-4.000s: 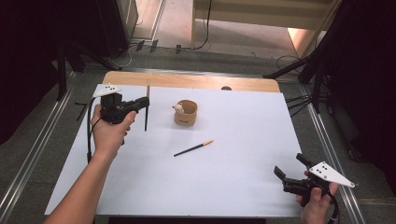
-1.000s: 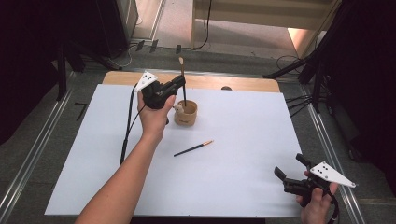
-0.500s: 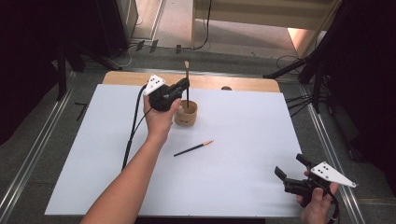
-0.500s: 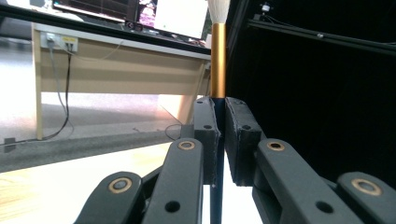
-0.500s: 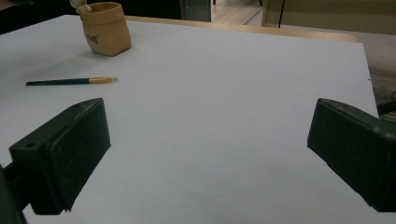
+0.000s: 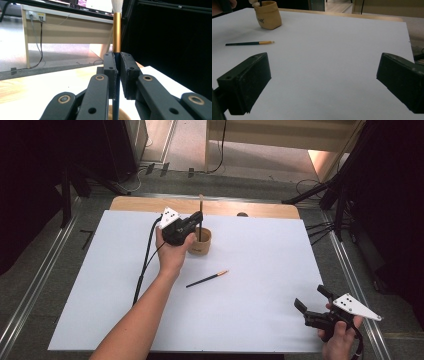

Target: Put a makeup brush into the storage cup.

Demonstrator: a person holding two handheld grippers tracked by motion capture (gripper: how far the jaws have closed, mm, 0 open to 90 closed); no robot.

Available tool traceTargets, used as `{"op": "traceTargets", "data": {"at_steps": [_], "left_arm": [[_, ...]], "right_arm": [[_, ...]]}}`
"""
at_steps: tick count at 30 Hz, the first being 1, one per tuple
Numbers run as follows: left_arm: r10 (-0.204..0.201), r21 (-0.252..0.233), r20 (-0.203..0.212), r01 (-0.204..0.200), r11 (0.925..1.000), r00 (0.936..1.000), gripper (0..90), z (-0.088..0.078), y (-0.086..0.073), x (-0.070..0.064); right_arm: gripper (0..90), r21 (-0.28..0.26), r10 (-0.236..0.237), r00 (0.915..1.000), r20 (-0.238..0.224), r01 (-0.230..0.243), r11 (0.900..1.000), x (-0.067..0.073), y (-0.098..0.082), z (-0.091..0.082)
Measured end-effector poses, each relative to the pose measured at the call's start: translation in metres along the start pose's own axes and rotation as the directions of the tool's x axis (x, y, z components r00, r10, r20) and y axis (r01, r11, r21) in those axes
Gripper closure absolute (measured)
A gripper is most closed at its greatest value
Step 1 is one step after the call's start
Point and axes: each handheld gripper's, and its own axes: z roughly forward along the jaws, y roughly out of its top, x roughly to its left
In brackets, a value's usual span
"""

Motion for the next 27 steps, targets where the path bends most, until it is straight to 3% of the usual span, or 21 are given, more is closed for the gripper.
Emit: {"op": "traceTargets", "data": {"at_steps": [7,15,23,27], "left_arm": [[0.014,0.027,0.001,-0.014,0.9995,0.9999,84.2,0.0001,-0.0095,-0.0009],[0.034,0.034,-0.003,-0.034,0.9989,0.9994,83.1,0.0010,-0.0100,-0.0050],[0.062,0.046,-0.015,-0.061,0.9971,0.9980,77.9,0.0004,-0.0102,-0.0053],[0.064,0.049,-0.015,-0.064,0.9968,0.9978,70.9,-0.0008,-0.0090,-0.0055]], "right_arm": [[0.0,0.001,-0.006,1.0000,-0.003,0.006,1.000,0.0006,0.0001,0.0003],[0.0,0.004,-0.003,1.0000,-0.001,0.003,1.000,0.0001,-0.0001,0.0002],[0.0,0.004,-0.005,1.0000,-0.002,0.005,1.000,0.0001,-0.0001,0.0002],[0.0,0.003,-0.004,1.0000,0.000,0.004,1.000,0.0002,0.0000,0.0001]]}}
